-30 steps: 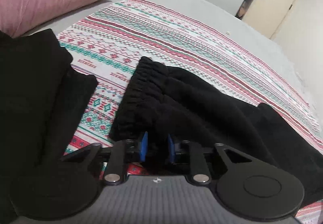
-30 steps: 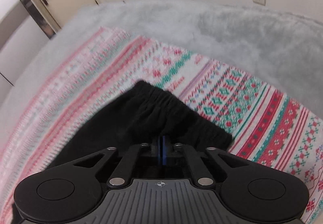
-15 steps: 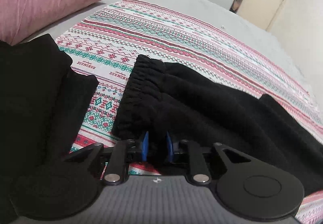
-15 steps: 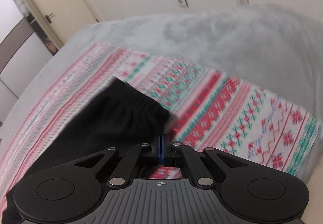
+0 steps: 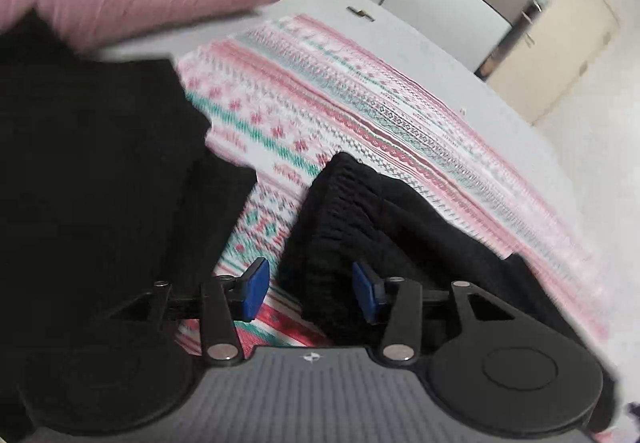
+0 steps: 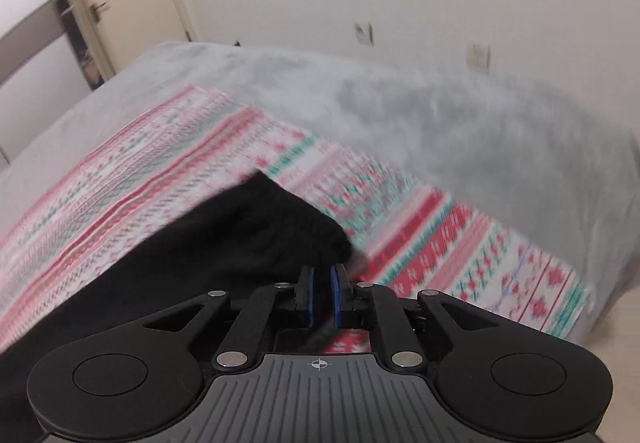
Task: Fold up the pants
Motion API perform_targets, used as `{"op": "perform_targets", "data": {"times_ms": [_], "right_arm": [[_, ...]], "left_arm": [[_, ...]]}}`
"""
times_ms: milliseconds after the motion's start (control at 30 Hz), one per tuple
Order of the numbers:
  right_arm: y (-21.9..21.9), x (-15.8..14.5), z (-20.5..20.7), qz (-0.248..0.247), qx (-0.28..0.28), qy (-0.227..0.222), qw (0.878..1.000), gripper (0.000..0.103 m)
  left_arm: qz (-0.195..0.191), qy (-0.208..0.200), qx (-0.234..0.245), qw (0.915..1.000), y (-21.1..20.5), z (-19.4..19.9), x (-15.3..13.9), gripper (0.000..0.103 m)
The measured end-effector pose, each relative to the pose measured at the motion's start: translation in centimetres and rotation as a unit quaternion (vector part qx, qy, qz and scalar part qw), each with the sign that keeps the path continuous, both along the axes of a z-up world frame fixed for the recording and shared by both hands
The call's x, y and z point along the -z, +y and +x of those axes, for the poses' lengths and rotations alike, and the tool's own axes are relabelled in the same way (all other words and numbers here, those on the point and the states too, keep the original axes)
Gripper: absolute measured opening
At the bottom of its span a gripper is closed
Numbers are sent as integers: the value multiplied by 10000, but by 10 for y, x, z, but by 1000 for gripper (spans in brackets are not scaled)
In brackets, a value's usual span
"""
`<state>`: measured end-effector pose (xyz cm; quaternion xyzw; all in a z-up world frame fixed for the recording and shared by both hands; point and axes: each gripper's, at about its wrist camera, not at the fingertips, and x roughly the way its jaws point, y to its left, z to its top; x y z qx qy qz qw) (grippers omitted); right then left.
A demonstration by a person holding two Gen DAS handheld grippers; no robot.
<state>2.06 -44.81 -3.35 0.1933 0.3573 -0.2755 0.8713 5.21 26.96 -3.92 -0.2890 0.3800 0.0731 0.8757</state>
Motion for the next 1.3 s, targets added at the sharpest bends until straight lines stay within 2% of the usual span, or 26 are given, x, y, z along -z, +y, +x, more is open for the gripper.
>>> {"op": "perform_targets", "data": {"times_ms": [100, 167, 200, 233, 267, 300, 333, 400, 467, 533, 567, 600, 633, 700, 733, 767, 833, 900, 933, 967, 1067, 1133, 1167, 1200, 1233, 1300], "right_arm": [[55, -28, 17, -532, -807, 25, 9953, 18], [104, -45, 29, -654, -1594, -66, 9850, 35], [130, -50, 33, -654, -2008, -116, 9774, 40], [157, -53, 37, -644, -2417, -125, 9681, 41], [190, -53, 40, -653, -2946, -52, 9534, 41], [222, -51, 41, -696, -3474, 77, 9351, 41], [256, -45, 39, -784, -4065, 234, 9100, 41], [323, -28, 25, -1142, -5248, 471, 8422, 41], [384, -7, 1, -1788, -6093, 563, 7705, 40], [425, 17, -18, -2265, -6636, 578, 7106, 37], [439, 28, -23, -2345, -6802, 590, 6920, 36], [447, 38, -23, -2354, -6856, 585, 6863, 35], [450, 45, -21, -2319, -6805, 541, 6929, 35], [444, 48, -13, -1910, -6637, 436, 7219, 35], [441, 45, -9, -1736, -6608, 485, 7286, 35], [437, 42, -5, -1622, -6584, 505, 7333, 35], [435, 32, -7, -1627, -6566, 303, 7359, 35], [436, 33, -3, -1650, -6615, 210, 7312, 35], [441, 34, -5, -1720, -6636, 215, 7278, 35], [448, 34, -6, -1824, -6657, 218, 7233, 35], [460, 30, -18, -2046, -6773, 112, 7065, 35], [459, 32, -22, -2149, -6787, 111, 7021, 35], [459, 34, -21, -2189, -6779, 136, 7017, 35], [460, 36, -20, -2192, -6777, 162, 7017, 35], [459, 38, -16, -2171, -6774, 181, 7026, 35], [460, 40, -10, -2044, -6762, 207, 7075, 26]], "left_arm": [[-318, -81, 136, 9994, -7, 3, 4, 70], [-52, -66, 216, 9997, -18, 9, 5, 70], [189, 44, 222, 9996, -26, 13, 7, 70], [360, 123, 281, 9989, -32, 16, 10, 59], [481, 169, 385, 9980, -37, 18, 12, 36], [514, 207, 439, 9975, -40, 20, 13, 25], [640, 215, 425, 9968, -42, 20, 13, 24], [920, 58, 444, 9948, -40, 18, 8, 24], [1188, -161, 456, 9917, -37, 11, -1, 24], [1784, -466, 453, 9818, -38, 3, -16, 24], [2335, -607, 456, 9694, -43, -1, -22, 24], [2762, -715, 542, 9569, -45, -4, -26, 24], [2669, -729, 755, 9580, -42, -5, -26, 24], [1734, -571, 786, 9801, -25, -4, -21, 24], [1253, -448, 647, 9890, -17, -3, -15, 26], [825, -279, 555, 9946, -9, -3, -8, 29], [250, -25, 422, 9988, -2, -5, 1, 35], [-540, 13, 447, 9975, 3, -8, 7, 65], [-898, -29, 405, 9951, 5, -8, 11, 92], [-1152, -59, 272, 9929, 6, -7, 14, 103], [-1516, 317, -213, 9877, 10, 2, 28, 103], [-1848, 453, -466, 9806, 10, 5, 37, 103], [-1873, 473, -533, 9797, 7, 8, 38, 95], [-1707, 439, -529, 9829, 2, 12, 36, 81], [-1325, 515, -481, 9887, -3, 17, 30, 68], [-639, 530, -257, 9962, -16, 20, 13, 50]]}}
